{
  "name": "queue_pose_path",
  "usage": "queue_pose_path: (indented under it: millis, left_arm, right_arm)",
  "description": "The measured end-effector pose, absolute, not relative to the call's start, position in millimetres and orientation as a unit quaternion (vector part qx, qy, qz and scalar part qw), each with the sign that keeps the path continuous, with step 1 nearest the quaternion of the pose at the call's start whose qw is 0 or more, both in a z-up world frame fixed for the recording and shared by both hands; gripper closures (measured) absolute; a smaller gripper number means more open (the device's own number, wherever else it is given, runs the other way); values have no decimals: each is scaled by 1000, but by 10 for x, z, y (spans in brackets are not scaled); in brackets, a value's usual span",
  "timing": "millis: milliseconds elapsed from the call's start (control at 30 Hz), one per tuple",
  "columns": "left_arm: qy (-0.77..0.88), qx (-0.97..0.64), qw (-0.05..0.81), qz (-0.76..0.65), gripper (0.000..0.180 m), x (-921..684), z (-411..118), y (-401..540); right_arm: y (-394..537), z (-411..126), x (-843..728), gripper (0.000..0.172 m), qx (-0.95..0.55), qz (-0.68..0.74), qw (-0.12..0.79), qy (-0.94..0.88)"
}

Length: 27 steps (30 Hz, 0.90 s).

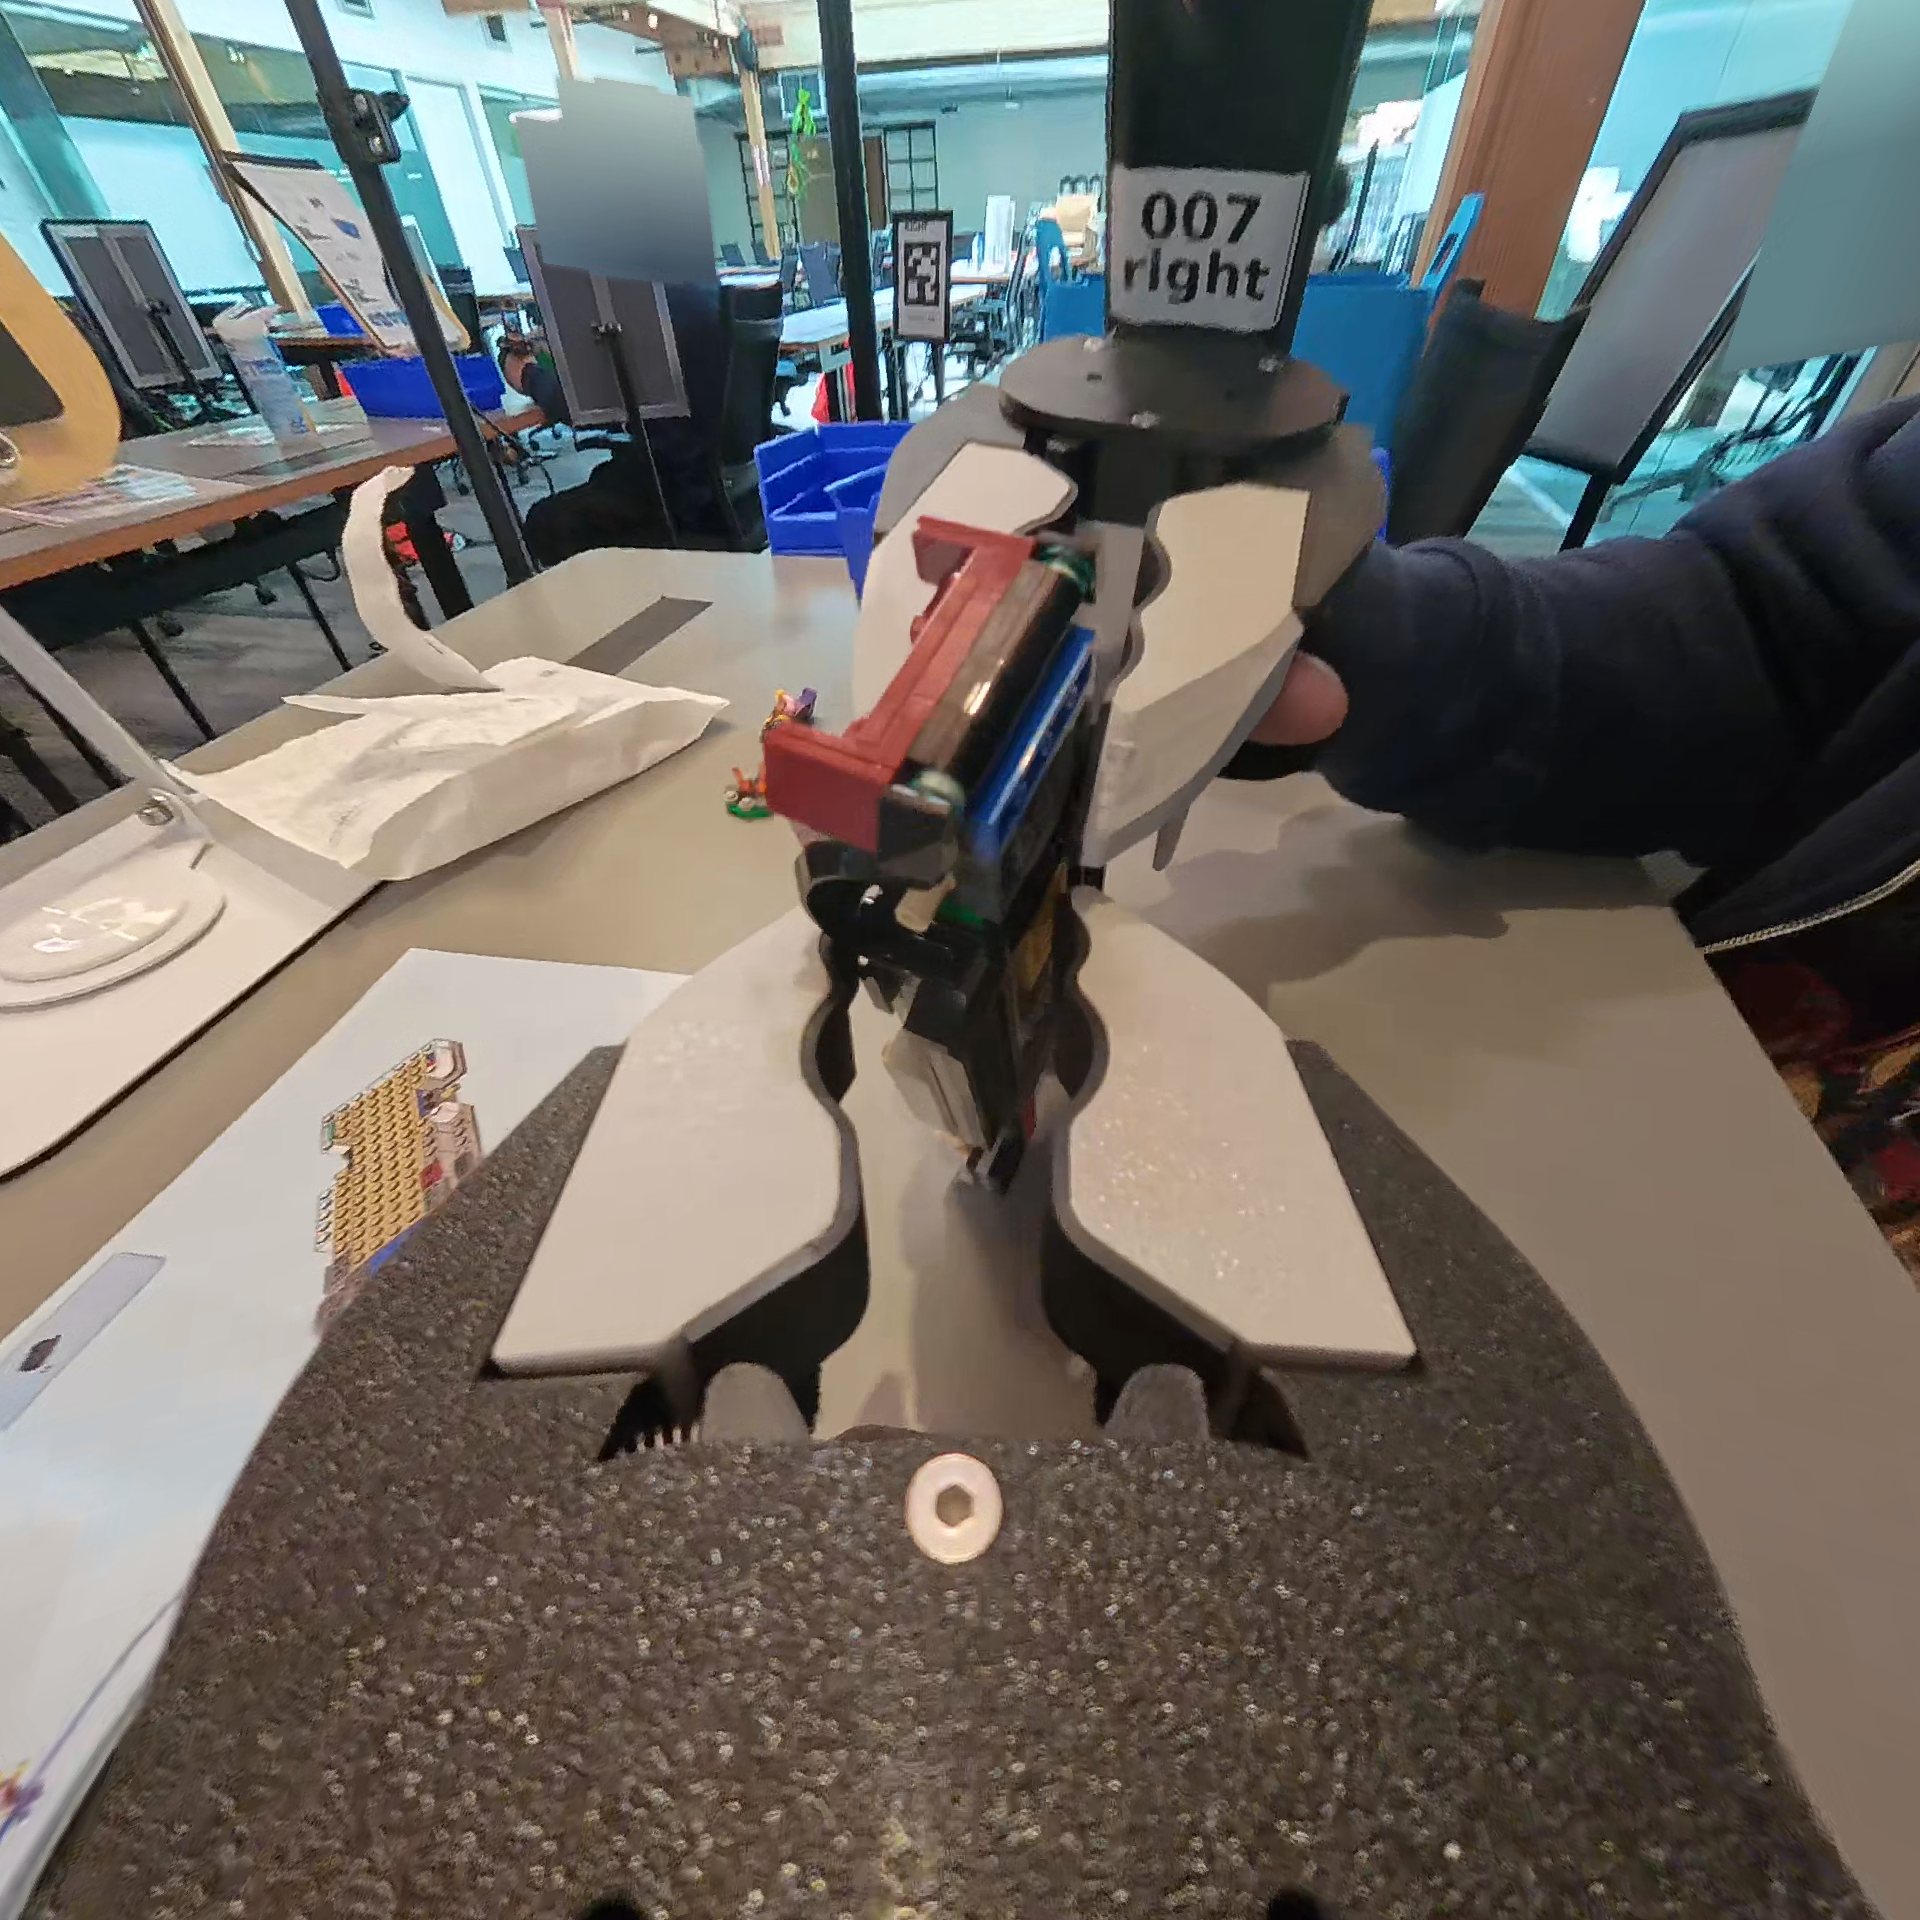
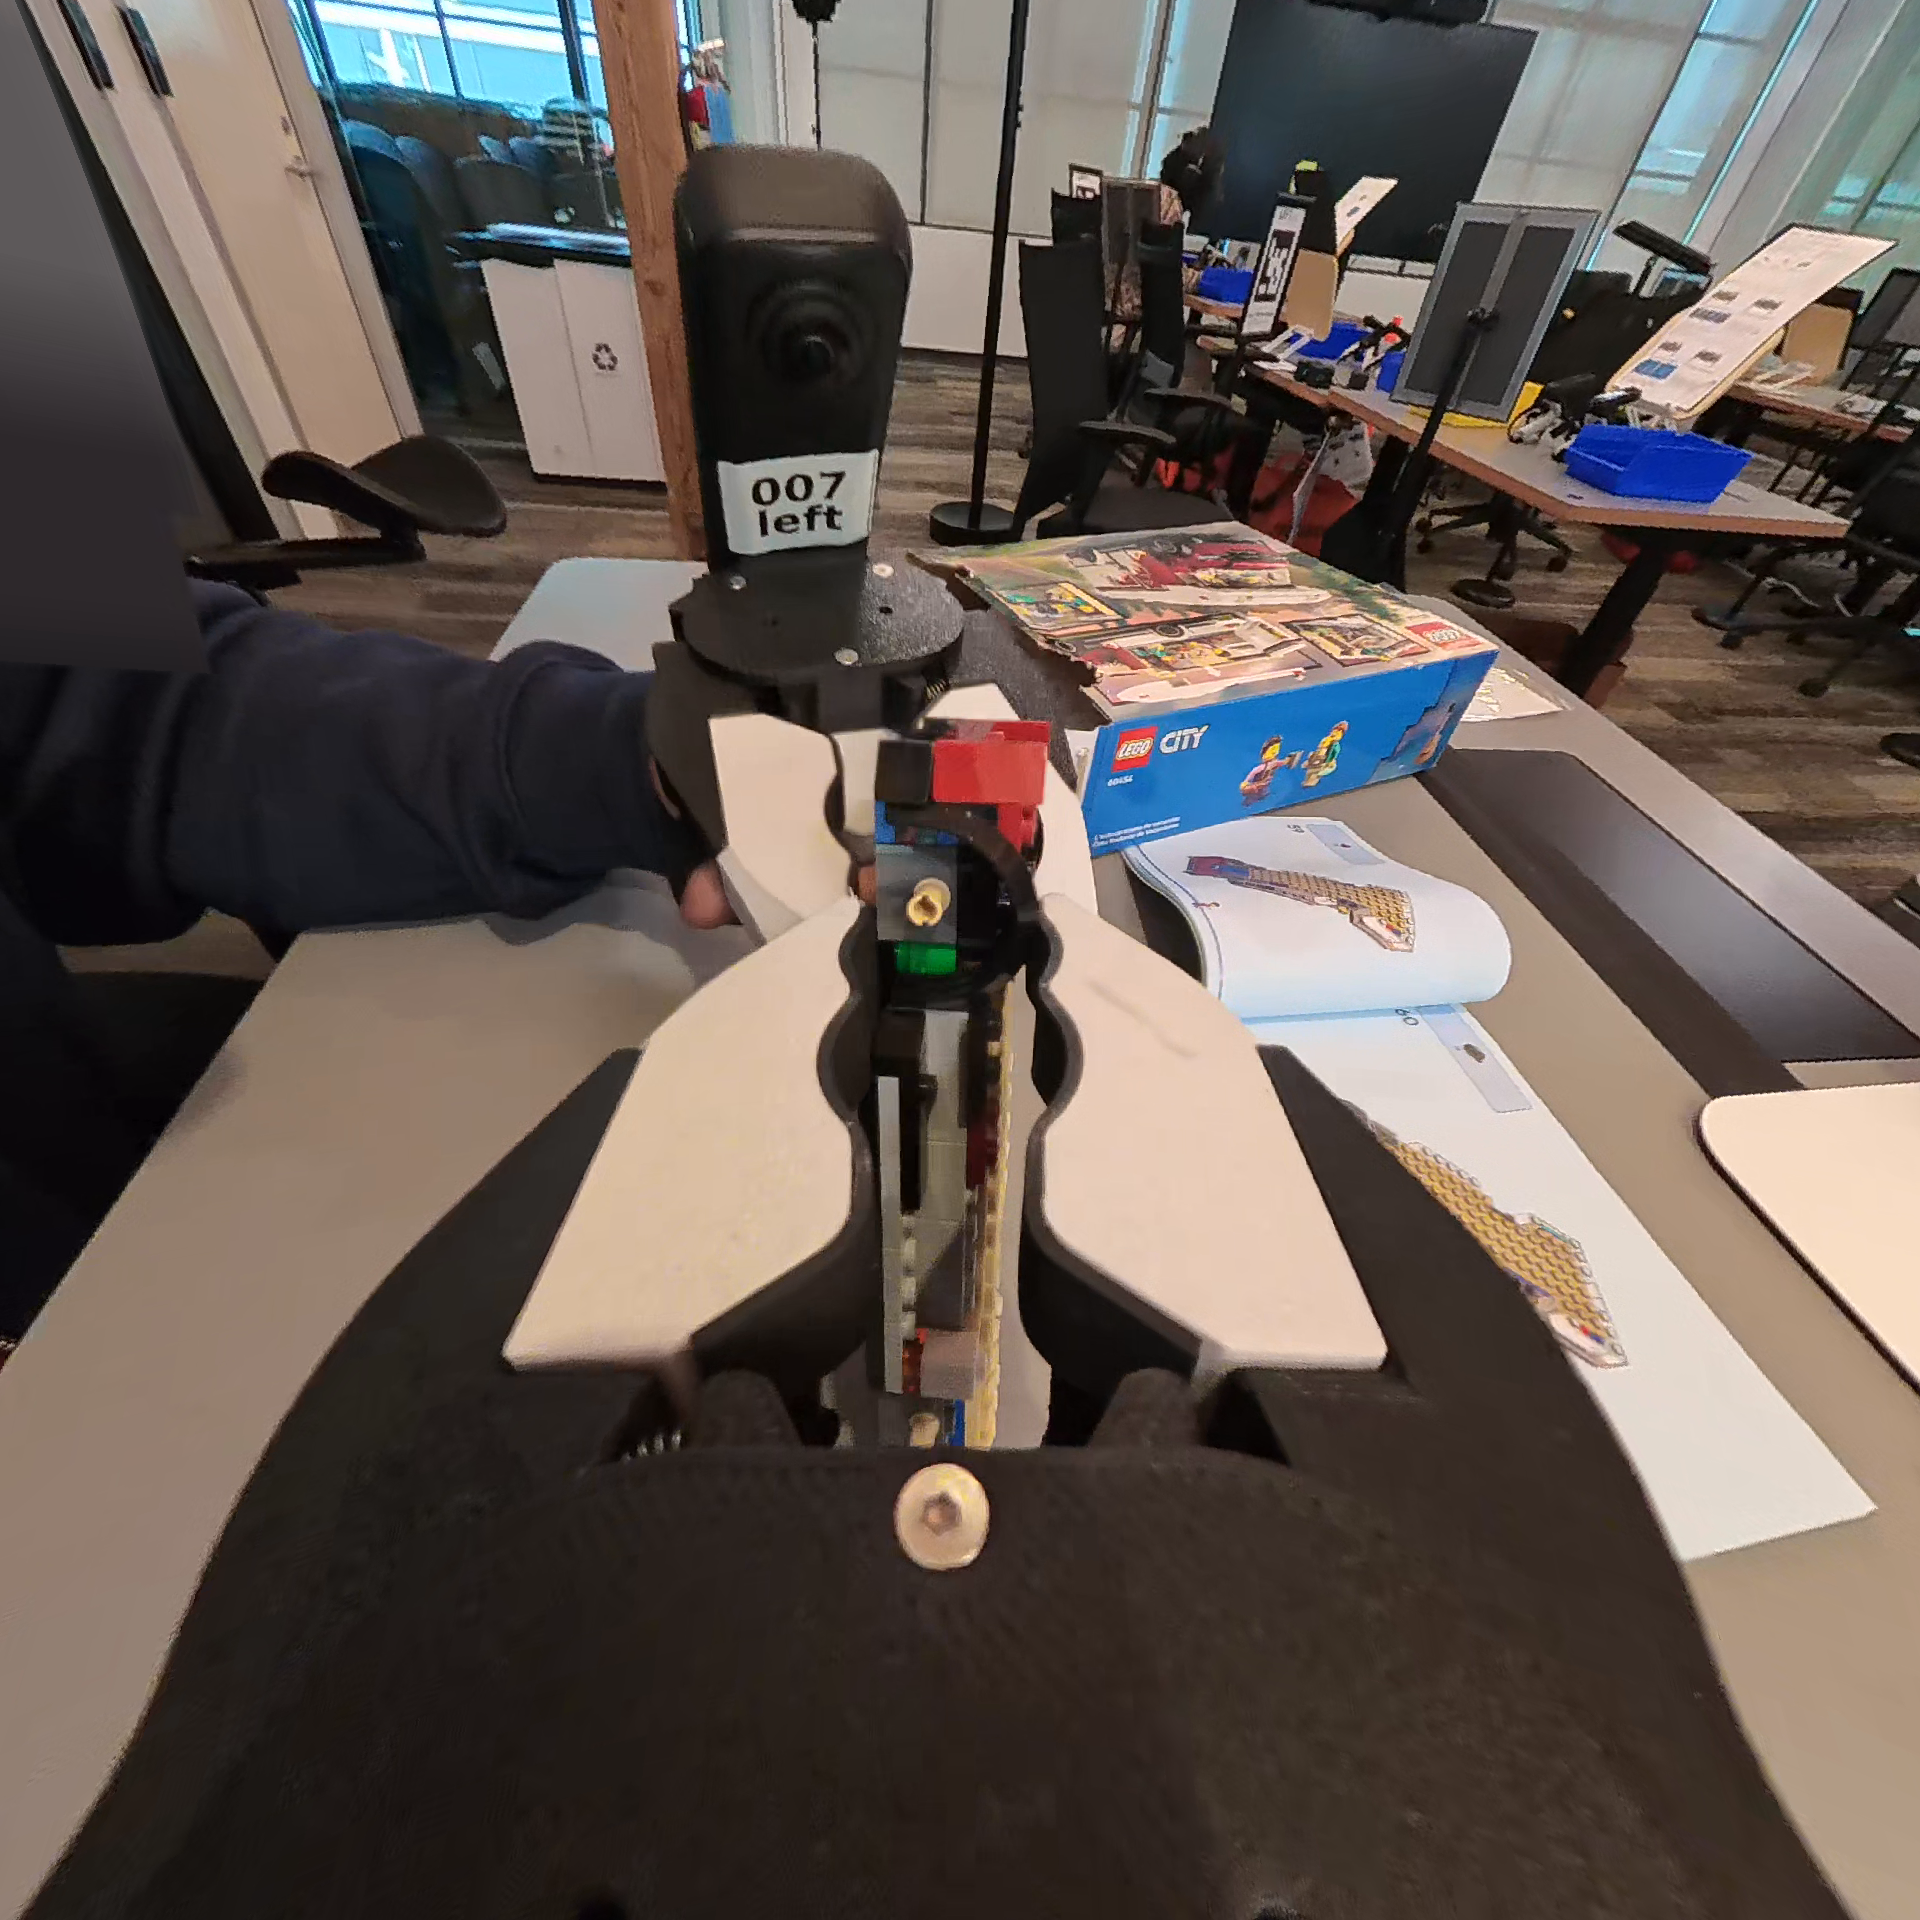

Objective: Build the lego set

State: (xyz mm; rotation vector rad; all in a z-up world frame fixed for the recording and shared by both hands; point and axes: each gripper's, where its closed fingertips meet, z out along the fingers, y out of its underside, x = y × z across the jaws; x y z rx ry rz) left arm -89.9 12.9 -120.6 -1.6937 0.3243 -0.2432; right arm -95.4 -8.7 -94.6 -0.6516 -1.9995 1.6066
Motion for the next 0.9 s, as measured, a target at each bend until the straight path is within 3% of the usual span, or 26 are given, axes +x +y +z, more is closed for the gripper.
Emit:
queue_pose_path:
  millis: [233,500,600,667,900]
  left_arm:
    - [128,-716,662,-181,153,-805,-1140,128]
    - [125,-705,669,-201,157,-756,-1110,128]
    - [126,-702,670,-204,157,-738,-1100,132]
    - [130,-701,670,-206,157,-725,-1098,124]
    - [117,-702,655,-255,151,-682,-1138,117]
  right_arm:
    - [-11,-936,-879,143,-248,611,214,-721]
    - [81,-1195,-774,128,-283,585,155,-744]
    - [43,-1373,-769,132,-281,548,158,-771]
    - [20,-1387,-769,145,-263,547,179,-775]
    - [-1,-1365,-754,147,-231,573,204,-759]
